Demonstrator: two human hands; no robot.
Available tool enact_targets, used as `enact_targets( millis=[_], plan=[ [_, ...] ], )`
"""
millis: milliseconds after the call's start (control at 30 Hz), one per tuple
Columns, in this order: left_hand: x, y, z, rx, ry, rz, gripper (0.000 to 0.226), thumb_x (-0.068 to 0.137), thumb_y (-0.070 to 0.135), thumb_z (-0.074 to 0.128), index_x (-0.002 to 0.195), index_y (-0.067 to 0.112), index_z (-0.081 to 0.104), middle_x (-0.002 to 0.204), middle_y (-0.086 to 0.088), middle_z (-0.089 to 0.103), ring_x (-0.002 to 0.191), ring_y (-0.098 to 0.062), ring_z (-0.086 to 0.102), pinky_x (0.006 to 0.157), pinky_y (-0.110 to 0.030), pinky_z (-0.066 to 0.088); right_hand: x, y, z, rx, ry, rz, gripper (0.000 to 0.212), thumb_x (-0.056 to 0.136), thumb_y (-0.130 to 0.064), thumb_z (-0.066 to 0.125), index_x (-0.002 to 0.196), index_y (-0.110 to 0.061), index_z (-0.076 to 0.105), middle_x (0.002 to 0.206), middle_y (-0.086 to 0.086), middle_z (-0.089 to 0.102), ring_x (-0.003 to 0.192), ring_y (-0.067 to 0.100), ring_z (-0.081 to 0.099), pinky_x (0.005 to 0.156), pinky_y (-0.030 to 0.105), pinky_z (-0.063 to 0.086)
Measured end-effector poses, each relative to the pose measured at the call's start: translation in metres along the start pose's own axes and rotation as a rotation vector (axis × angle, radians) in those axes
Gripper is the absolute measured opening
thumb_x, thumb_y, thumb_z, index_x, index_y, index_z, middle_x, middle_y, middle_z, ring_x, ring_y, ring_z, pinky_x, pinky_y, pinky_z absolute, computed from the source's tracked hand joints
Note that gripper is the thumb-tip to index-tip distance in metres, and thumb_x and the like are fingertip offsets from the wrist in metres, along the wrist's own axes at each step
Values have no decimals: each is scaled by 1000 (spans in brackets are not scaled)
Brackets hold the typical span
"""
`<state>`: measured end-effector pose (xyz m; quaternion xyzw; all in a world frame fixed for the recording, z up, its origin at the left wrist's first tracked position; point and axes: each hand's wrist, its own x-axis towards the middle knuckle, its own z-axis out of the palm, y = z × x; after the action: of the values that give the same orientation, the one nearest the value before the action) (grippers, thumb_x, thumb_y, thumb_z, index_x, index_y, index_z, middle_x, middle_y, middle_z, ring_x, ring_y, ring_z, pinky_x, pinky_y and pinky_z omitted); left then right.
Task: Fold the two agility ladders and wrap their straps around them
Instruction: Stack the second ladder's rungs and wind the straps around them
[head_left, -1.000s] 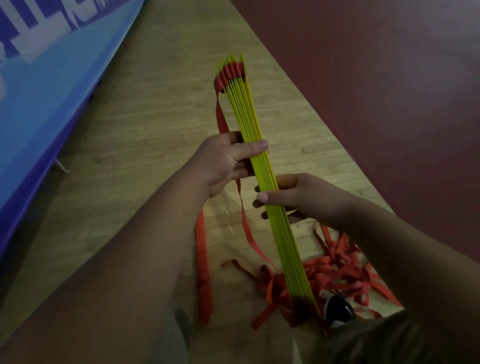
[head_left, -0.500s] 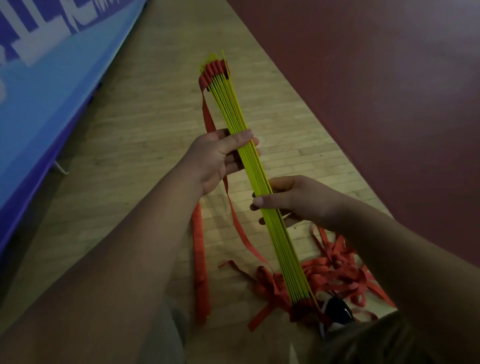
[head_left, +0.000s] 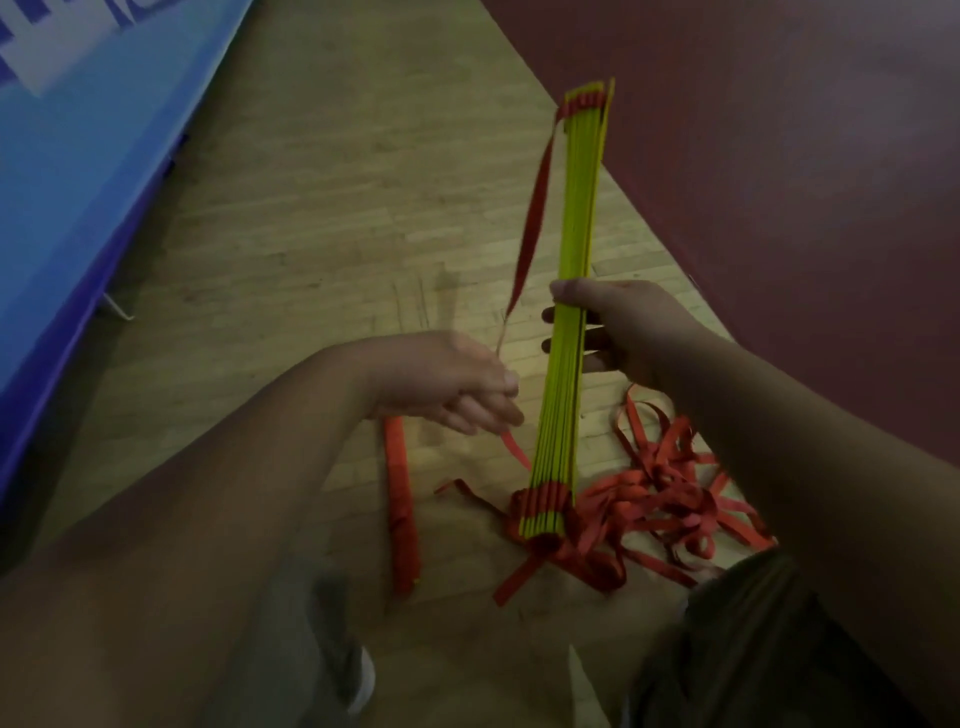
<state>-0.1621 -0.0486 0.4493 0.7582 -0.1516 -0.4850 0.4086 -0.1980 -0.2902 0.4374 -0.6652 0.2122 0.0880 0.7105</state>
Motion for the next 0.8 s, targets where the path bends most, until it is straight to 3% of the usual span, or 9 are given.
enact_targets(
  millis=[100,233,333,467,600,800],
  plan=[
    [-12,3,22,181,-108,15,31,108,37,66,136,23,65,128,2,80,122,-14,75,114,-45,55,4,5,-11,50,41,28,33,98,-30,81,117,-4,74,112,11,84,96,35,84,59,37,66],
    [-16,-1,36,259,-144,64,33,107,31,70,140,26,65,132,8,77,128,-7,69,118,-40,50,6,9,-22,74,55,46,39,98,-33,81,122,-4,71,114,10,84,94,33,84,56,40,63],
    [-15,-5,41,265,-227,58,40,105,29,73,142,23,62,126,10,79,116,1,71,113,-33,49,4,11,-27,118,46,62,42,99,-34,80,126,-5,69,114,9,84,97,32,84,48,32,61],
    [-11,-8,44,312,-203,71,38,101,32,78,135,19,65,117,5,81,108,-6,75,102,-29,53,1,10,-33,169,42,62,43,101,-34,78,130,-4,68,113,7,85,98,31,84,49,30,61],
    [-11,-5,43,378,-171,135,23,99,30,81,116,17,73,95,5,75,88,-6,66,85,-27,50,0,8,-37,195,44,50,41,103,-34,75,129,-4,68,115,8,84,93,28,84,49,30,62],
    [-9,1,39,384,-217,184,6,100,21,79,105,22,81,95,3,75,90,-7,66,87,-27,51,-1,6,-37,179,16,43,39,104,-32,73,130,-4,69,116,9,84,85,24,83,52,31,65]
  ],
)
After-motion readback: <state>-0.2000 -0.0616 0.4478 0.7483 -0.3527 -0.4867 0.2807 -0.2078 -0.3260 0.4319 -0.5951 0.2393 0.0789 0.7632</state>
